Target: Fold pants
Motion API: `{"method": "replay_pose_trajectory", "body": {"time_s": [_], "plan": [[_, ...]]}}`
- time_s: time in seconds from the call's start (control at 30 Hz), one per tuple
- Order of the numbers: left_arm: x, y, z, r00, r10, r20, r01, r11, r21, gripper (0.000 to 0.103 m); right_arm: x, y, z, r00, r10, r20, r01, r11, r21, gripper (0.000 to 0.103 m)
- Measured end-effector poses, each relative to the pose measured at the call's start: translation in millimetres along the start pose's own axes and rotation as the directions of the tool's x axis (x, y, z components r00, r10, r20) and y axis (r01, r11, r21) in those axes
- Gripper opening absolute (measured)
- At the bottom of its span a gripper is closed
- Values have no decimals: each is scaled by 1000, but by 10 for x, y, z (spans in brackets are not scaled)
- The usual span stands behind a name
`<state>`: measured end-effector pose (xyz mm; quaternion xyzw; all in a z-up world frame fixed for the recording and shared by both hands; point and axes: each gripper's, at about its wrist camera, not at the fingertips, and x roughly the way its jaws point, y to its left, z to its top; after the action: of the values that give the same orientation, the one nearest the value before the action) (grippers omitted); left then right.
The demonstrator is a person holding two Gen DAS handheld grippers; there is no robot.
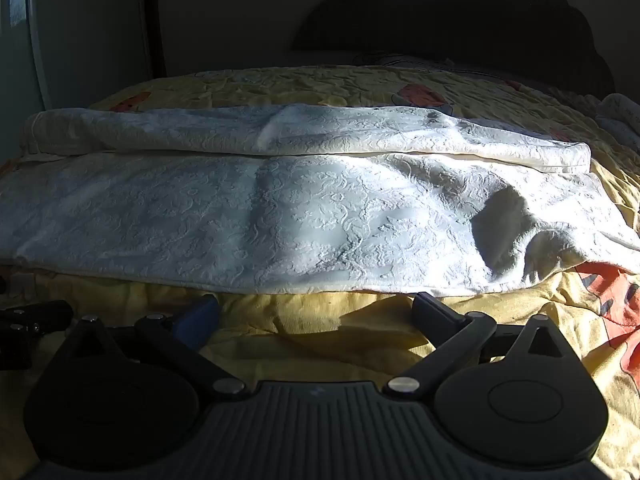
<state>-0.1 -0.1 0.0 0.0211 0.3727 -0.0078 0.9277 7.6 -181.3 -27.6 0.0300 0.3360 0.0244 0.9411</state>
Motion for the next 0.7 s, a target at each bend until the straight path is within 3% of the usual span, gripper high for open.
{"method": "replay_pose_trajectory", "body": {"time_s": [0.7], "plan": [[-34,17,-21,999,4,37,-4,1000,-9,103,1,0,-2,1000,0,1,0,1000,0,103]]}}
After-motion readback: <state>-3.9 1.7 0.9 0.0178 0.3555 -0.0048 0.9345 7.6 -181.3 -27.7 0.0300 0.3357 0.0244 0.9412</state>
